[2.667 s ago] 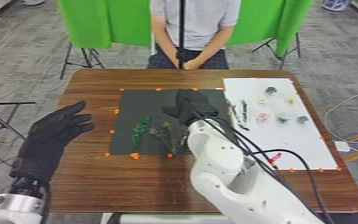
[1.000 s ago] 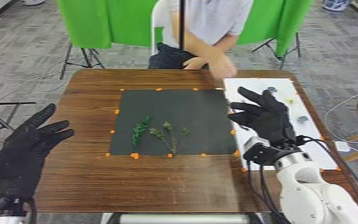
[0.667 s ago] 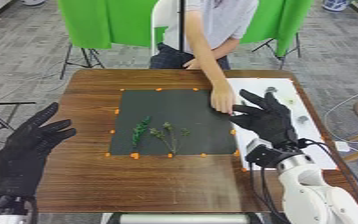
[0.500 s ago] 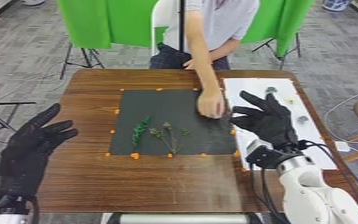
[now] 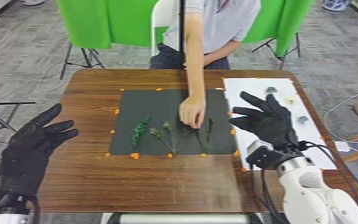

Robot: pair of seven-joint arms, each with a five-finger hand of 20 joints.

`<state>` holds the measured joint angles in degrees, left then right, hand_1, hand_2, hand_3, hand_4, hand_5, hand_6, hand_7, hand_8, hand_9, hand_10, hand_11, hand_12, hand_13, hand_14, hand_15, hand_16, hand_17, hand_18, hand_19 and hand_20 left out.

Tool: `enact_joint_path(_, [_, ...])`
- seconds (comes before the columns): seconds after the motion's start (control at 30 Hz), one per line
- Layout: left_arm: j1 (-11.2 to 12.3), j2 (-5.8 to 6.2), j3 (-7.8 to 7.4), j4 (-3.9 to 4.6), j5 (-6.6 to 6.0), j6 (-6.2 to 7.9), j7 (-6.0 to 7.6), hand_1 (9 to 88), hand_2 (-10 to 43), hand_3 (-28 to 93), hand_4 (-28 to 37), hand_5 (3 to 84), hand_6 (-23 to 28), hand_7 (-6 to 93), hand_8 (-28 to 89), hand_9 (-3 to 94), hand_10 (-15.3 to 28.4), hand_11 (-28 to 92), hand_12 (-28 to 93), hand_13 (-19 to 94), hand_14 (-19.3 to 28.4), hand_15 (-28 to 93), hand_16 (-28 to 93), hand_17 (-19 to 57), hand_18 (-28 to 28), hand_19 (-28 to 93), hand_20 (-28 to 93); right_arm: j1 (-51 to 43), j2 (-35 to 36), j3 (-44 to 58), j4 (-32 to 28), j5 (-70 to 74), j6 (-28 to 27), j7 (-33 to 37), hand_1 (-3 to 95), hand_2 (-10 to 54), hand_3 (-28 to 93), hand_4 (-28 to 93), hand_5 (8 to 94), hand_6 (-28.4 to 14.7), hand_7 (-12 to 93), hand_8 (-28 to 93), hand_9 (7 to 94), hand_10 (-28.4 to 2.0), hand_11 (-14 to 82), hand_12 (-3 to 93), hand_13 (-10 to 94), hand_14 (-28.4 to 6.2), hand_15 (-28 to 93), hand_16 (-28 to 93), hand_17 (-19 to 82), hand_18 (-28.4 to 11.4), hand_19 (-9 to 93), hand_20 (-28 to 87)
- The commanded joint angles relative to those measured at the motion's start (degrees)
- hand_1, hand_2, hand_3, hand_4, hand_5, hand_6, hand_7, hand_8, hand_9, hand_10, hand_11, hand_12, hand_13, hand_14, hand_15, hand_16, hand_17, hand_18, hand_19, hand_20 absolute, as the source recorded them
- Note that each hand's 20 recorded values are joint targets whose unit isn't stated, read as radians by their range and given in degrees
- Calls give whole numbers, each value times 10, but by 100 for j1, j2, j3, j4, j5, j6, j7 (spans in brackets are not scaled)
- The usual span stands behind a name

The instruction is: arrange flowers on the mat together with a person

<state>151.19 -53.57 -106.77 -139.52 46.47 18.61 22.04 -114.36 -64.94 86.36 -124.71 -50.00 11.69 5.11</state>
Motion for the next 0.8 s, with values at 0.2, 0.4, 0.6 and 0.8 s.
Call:
enact_joint_path(0.2, [61,4,46,-22,-7,82,6,167,44,777,-283,342,58,151,-108,373,198,253,108,262,279,525,-94,-92,245,482,86,-55,-61,20,-69,-160,-3,-5,133,139,731,-265,481,-42,115,-102,507,-223,186,150,428,-223,550,81,94,-248,559,137])
enact_joint_path(0.4, [74,8,52,-30,-15,93,-17,168,43,780,-283,342,59,152,-108,374,198,254,108,262,280,525,-94,-93,245,483,87,-70,-40,59,-84,-195,28,-30,137,139,730,-264,483,-42,118,-103,508,-223,186,149,429,-223,553,80,97,-248,564,138])
enact_joint_path(0.6, [98,13,44,-33,-18,115,4,173,44,779,-283,342,60,152,-108,374,199,255,108,262,280,525,-95,-93,245,483,86,-29,8,75,-93,-374,142,-62,139,138,730,-263,482,-42,120,-104,511,-223,189,149,432,-222,556,80,100,-247,568,138])
enact_joint_path(0.8, [86,35,70,-34,-29,149,12,175,45,777,-283,345,62,151,-107,374,199,254,108,262,280,526,-95,-93,245,484,86,64,82,96,-80,-544,226,-17,142,137,730,-262,484,-41,121,-105,514,-224,191,150,435,-223,559,79,104,-248,573,138])
